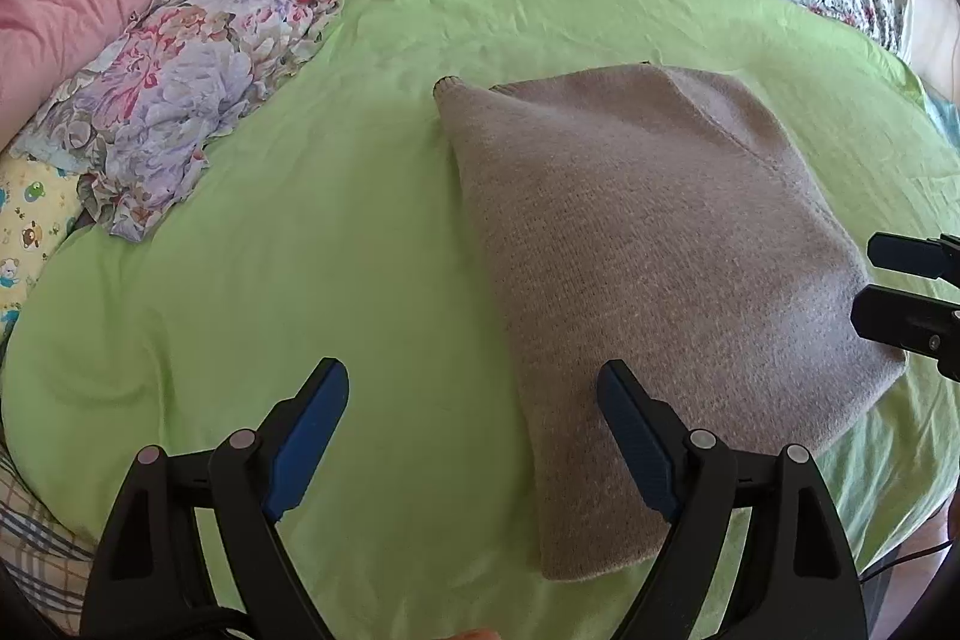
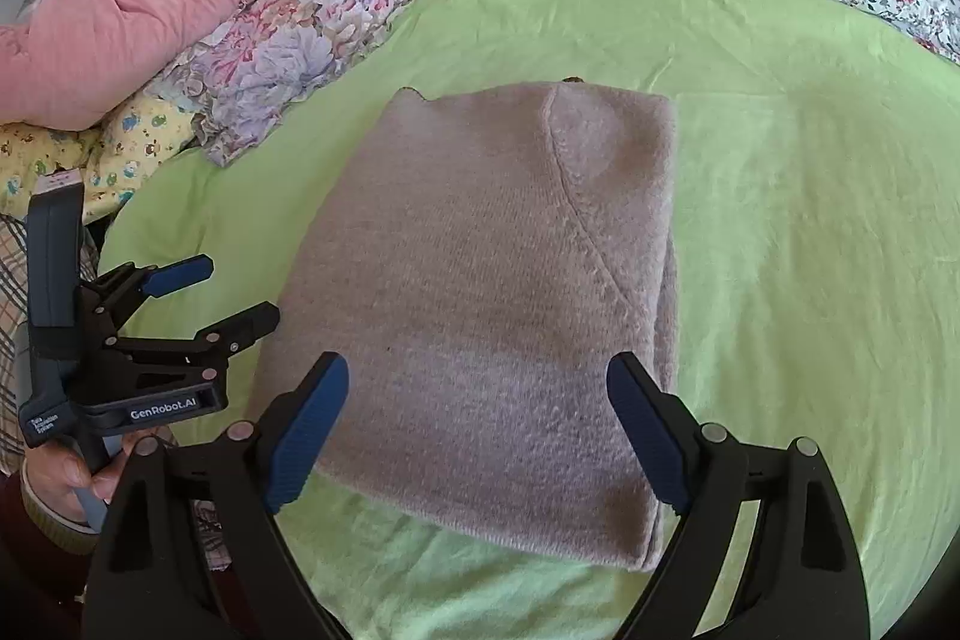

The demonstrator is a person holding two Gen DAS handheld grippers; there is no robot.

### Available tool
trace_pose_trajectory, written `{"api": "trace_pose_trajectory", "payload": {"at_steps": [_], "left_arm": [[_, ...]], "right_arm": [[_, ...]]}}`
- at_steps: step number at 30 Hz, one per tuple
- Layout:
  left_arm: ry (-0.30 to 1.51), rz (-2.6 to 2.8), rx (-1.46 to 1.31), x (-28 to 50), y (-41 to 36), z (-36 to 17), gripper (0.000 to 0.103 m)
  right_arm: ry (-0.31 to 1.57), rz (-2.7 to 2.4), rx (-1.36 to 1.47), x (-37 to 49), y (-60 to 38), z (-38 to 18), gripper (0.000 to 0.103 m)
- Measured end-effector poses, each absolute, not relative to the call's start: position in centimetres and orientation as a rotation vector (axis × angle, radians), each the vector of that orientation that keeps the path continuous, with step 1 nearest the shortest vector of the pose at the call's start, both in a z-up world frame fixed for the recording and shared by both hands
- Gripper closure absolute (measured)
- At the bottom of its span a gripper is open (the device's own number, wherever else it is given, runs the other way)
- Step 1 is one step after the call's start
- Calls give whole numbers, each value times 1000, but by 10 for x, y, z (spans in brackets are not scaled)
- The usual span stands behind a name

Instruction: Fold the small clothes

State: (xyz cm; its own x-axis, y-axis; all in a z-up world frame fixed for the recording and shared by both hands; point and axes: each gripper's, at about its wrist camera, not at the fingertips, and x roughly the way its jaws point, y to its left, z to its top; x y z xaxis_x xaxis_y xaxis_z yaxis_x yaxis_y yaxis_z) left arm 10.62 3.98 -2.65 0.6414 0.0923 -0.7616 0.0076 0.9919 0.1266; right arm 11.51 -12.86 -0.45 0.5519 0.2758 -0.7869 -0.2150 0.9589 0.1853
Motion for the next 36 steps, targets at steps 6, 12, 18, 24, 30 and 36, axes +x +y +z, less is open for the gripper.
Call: {"api": "trace_pose_trajectory", "payload": {"at_steps": [6, 12, 18, 24, 30, 36], "left_arm": [[864, 52, 125, 111, 39, -26, 17], [864, 49, 97, 113, 40, -26, 17], [862, 49, 92, 114, 41, -26, 17], [855, 40, 75, 112, 40, -24, 17], [843, 30, 74, 108, 36, -22, 17], [839, 23, 76, 106, 33, -20, 17]], "right_arm": [[955, 285, 76, 123, -131, -6, 15], [962, 276, 81, 128, -136, -8, 15], [952, 268, 85, 128, -135, -7, 15], [943, 266, 84, 127, -134, -6, 15], [933, 267, 94, 126, -133, -5, 15], [934, 267, 92, 125, -132, -5, 15]]}}
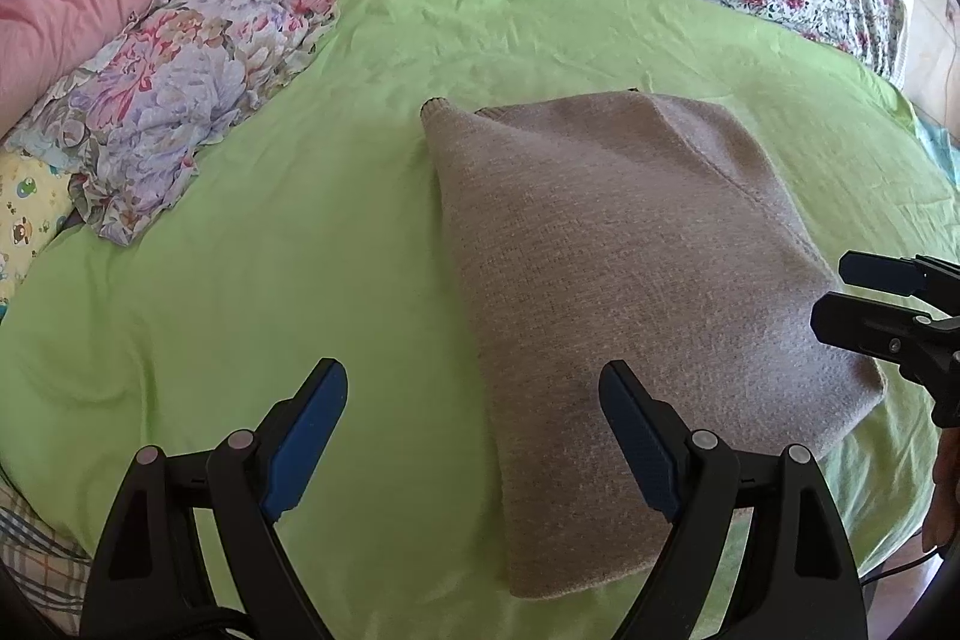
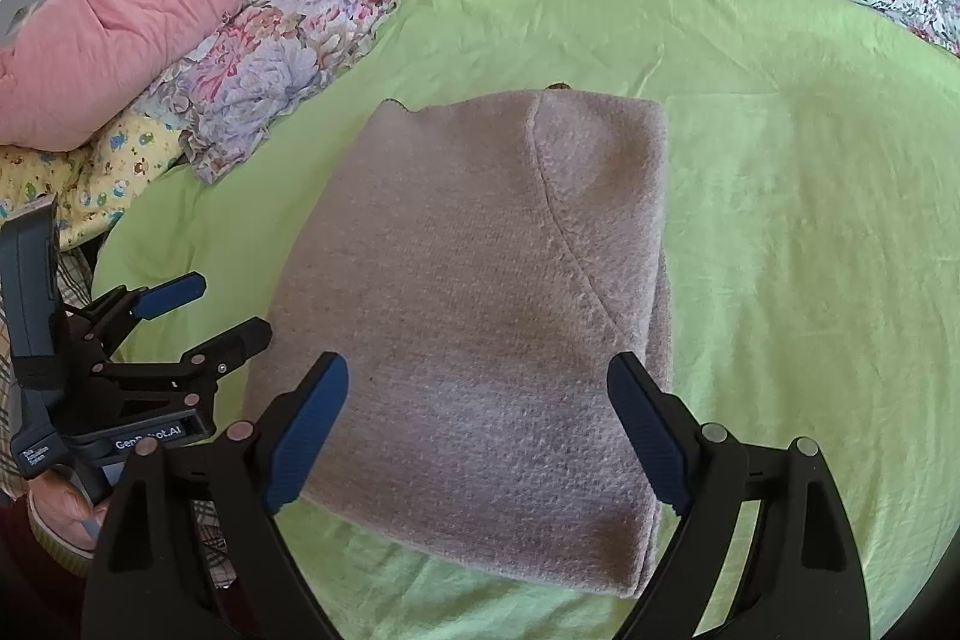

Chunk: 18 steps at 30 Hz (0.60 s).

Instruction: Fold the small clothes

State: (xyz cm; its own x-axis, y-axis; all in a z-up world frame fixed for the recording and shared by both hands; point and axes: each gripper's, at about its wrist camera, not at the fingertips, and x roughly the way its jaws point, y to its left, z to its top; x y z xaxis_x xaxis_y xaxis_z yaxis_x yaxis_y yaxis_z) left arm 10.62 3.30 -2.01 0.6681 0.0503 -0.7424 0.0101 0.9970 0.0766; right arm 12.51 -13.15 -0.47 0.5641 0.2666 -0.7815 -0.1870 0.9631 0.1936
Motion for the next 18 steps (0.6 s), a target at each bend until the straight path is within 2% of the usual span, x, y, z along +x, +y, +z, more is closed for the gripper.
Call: {"api": "trace_pose_trajectory", "payload": {"at_steps": [18], "left_arm": [[843, 5, 84, 108, 33, -21, 17]], "right_arm": [[935, 268, 92, 125, -131, -4, 15]]}}
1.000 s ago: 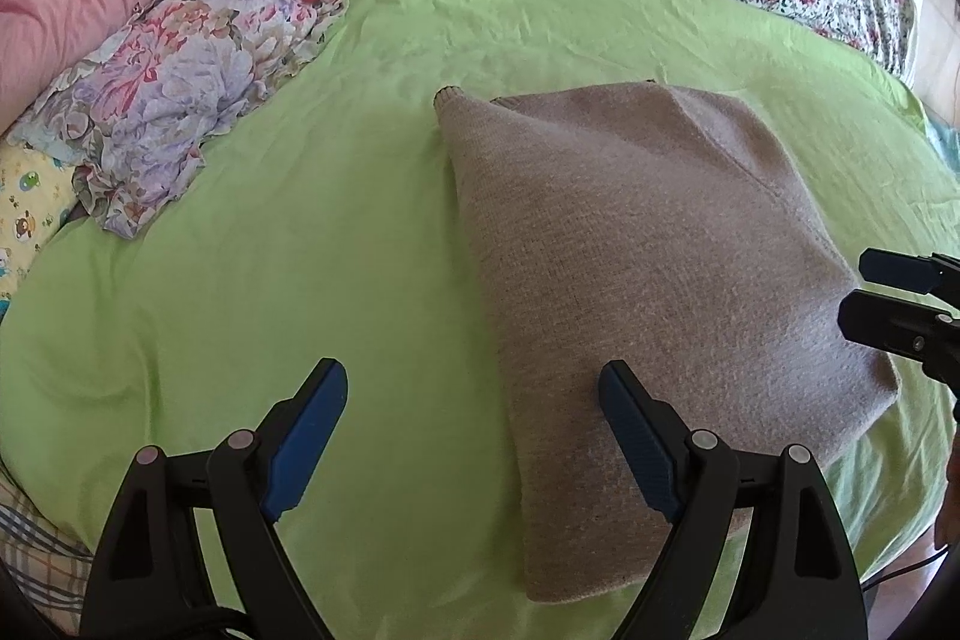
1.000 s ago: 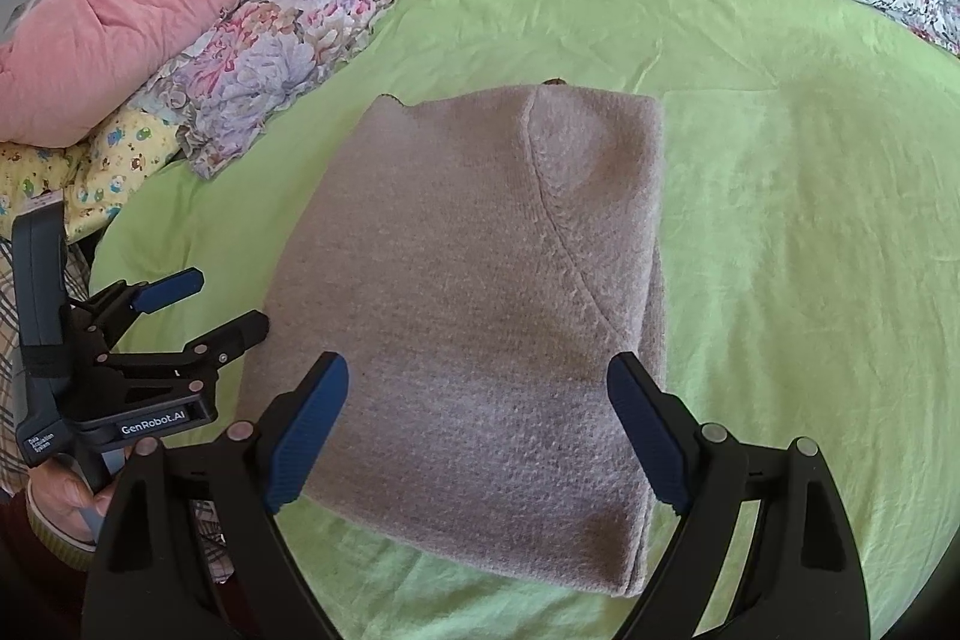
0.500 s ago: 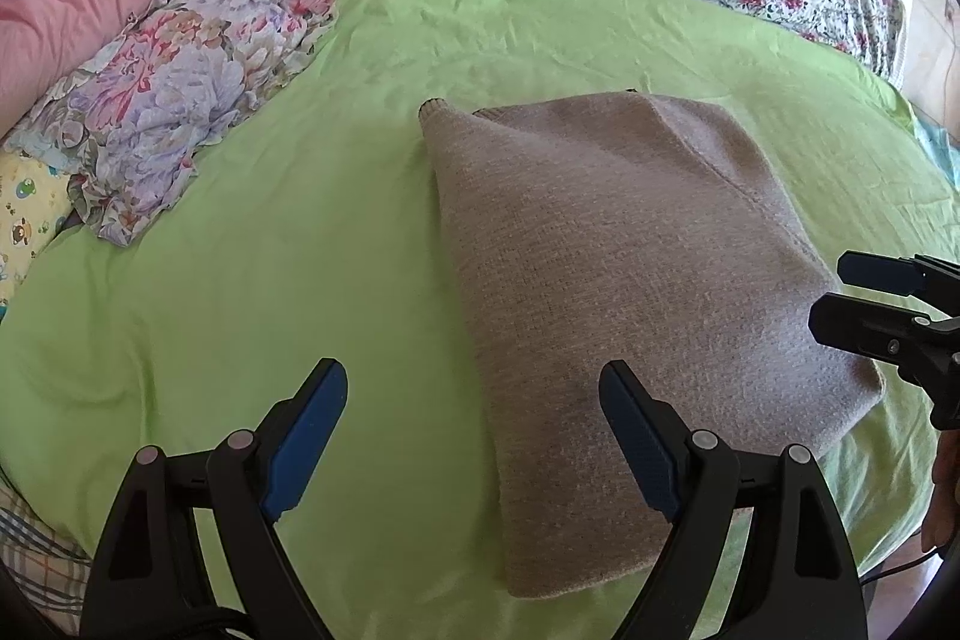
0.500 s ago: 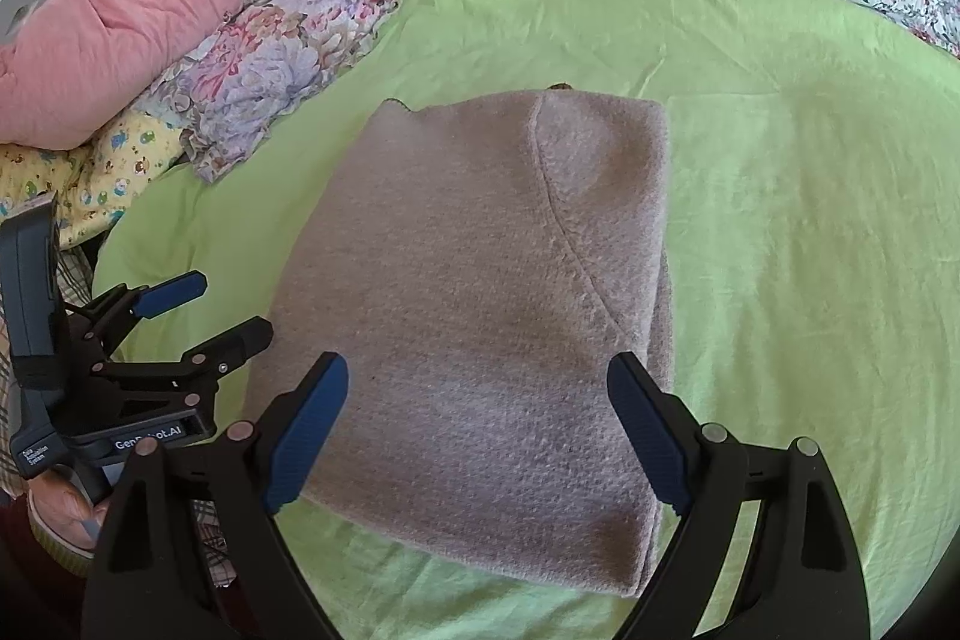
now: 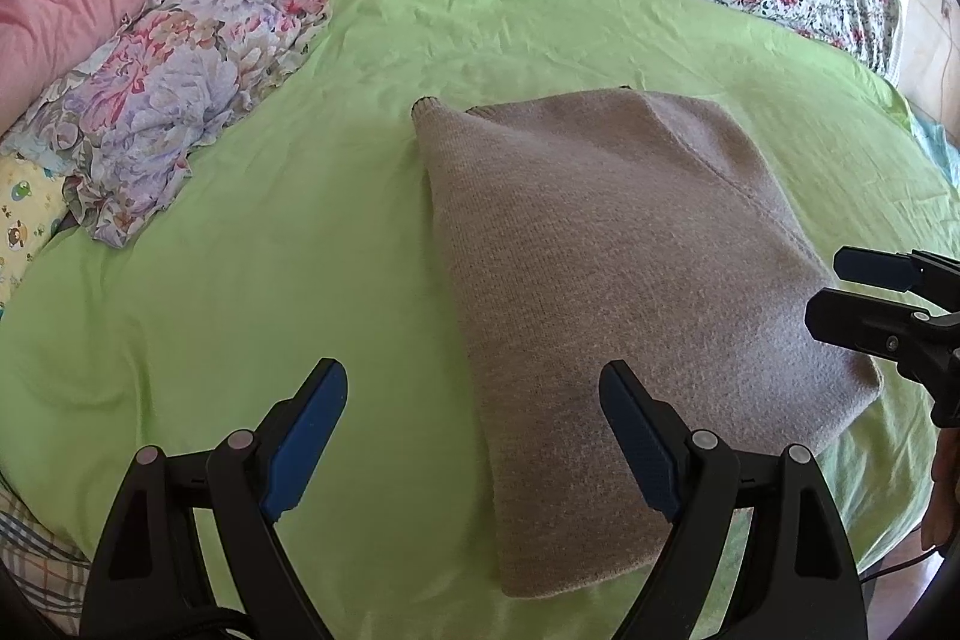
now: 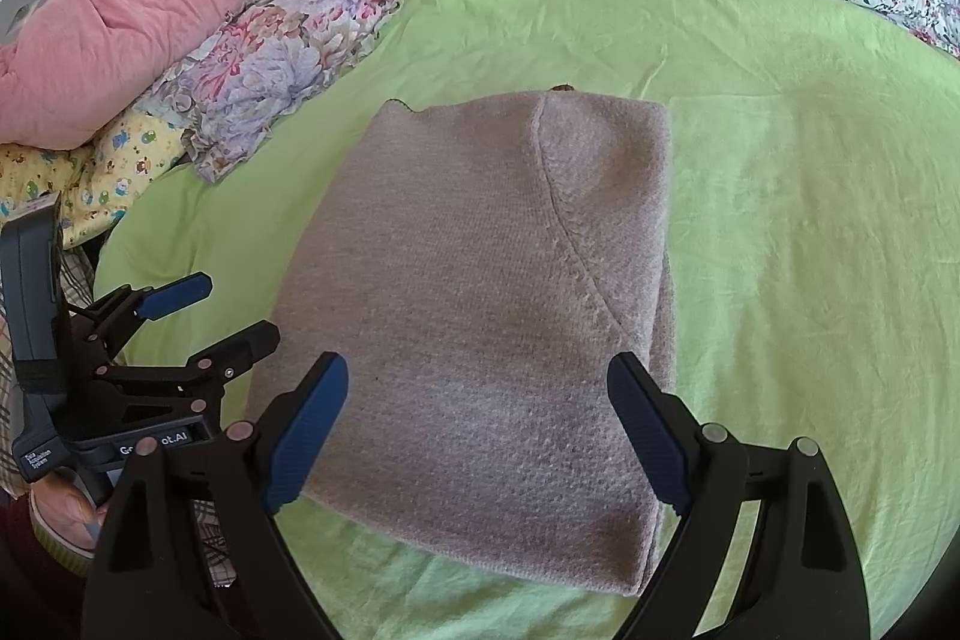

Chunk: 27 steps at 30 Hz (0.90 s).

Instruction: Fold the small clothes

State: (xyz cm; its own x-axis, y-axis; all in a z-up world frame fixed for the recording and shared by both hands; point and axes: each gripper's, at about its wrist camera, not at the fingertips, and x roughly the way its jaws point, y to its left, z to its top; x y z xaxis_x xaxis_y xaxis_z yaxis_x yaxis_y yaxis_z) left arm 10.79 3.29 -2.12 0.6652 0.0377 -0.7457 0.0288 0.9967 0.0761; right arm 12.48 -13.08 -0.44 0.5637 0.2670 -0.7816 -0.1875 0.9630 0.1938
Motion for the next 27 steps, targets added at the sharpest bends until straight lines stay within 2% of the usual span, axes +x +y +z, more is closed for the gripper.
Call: {"api": "trace_pose_trajectory", "payload": {"at_steps": [27], "left_arm": [[835, 1, 84, 106, 33, -17, 16]], "right_arm": [[928, 277, 96, 123, -128, 2, 14]]}}
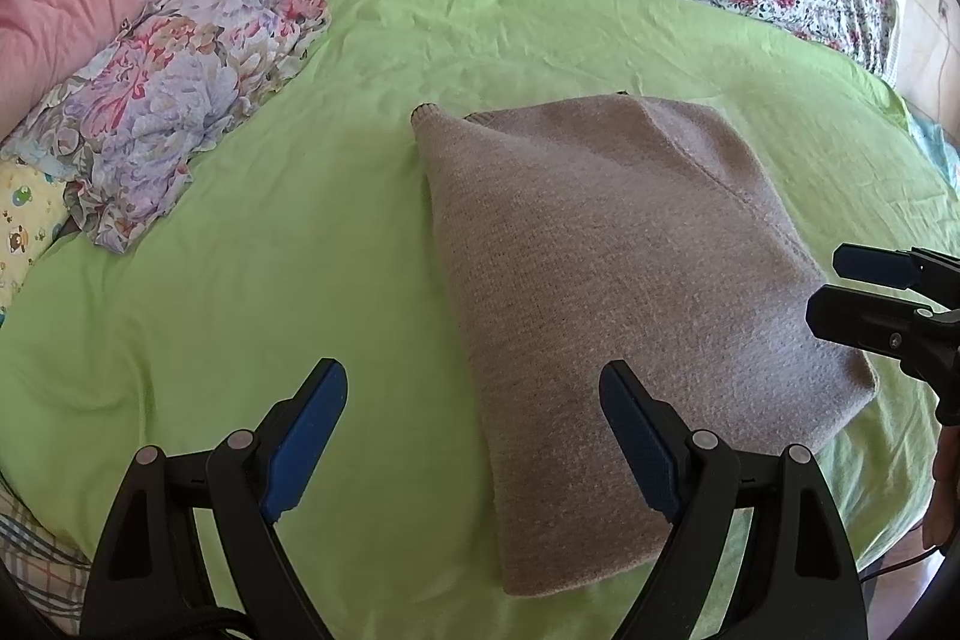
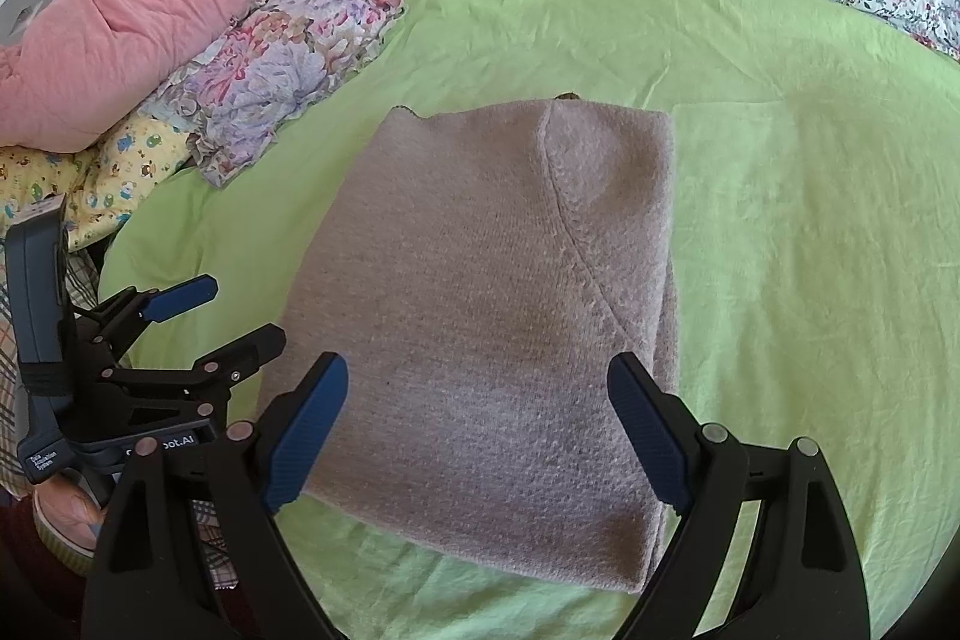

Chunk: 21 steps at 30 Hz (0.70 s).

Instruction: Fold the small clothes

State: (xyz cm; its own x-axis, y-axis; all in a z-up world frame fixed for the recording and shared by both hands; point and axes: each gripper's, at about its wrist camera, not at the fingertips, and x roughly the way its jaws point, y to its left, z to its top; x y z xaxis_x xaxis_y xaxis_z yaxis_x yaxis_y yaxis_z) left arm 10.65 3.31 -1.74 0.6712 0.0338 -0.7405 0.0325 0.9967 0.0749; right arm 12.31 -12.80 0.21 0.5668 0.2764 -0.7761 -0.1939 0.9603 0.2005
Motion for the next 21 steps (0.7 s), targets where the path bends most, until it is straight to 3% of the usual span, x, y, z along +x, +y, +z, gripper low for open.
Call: {"api": "trace_pose_trajectory", "payload": {"at_steps": [21], "left_arm": [[842, -12, 68, 110, 33, -14, 16]], "right_arm": [[920, 280, 99, 125, -135, 8, 14]]}}
